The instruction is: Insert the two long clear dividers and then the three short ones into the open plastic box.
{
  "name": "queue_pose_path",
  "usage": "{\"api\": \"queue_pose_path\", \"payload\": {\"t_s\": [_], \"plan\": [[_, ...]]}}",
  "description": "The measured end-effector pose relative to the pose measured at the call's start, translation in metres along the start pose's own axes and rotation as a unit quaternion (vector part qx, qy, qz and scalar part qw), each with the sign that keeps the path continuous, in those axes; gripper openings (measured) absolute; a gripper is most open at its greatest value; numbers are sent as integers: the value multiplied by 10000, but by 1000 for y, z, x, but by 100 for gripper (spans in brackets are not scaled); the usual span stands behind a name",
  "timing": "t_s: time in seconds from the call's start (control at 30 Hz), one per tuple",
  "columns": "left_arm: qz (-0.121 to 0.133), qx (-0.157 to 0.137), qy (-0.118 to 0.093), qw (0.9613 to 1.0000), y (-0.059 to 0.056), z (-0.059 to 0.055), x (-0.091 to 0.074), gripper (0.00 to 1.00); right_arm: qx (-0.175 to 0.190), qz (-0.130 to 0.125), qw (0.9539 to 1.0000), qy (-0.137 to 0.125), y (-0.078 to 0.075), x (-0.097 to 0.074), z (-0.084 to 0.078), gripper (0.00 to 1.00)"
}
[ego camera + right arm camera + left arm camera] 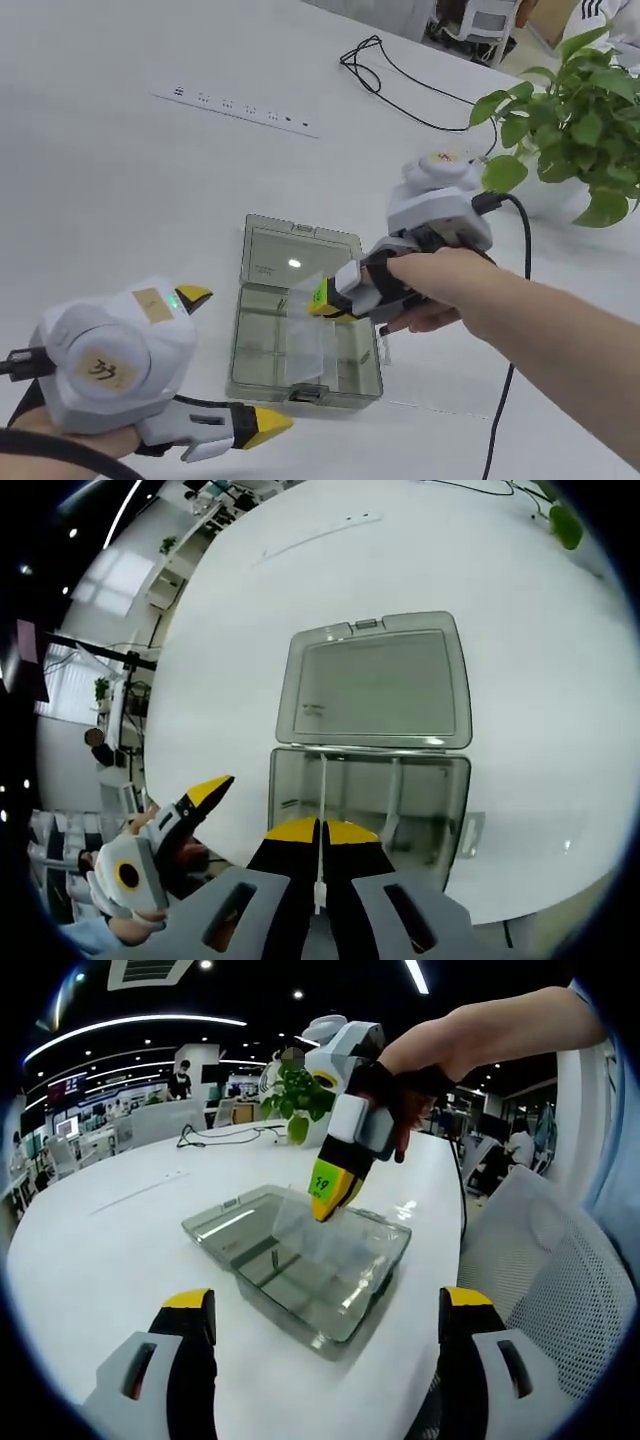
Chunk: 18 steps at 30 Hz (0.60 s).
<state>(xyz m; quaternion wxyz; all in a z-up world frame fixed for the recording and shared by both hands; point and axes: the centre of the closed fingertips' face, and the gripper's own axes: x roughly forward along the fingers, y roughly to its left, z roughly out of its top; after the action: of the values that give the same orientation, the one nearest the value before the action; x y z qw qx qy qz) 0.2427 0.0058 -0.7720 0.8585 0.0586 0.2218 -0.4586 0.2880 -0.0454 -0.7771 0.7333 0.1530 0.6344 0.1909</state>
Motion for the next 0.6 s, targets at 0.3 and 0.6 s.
{"api": "queue_pose_path", "payload": {"t_s": [0.3, 0.6], "plan": [[24, -65, 1, 10000, 4, -5, -1, 92, -49, -91, 9999, 62, 0, 4, -1, 2], [33, -93, 3, 10000, 6, -5, -1, 91, -97, -203, 9997, 115, -2, 6, 0, 2]]}}
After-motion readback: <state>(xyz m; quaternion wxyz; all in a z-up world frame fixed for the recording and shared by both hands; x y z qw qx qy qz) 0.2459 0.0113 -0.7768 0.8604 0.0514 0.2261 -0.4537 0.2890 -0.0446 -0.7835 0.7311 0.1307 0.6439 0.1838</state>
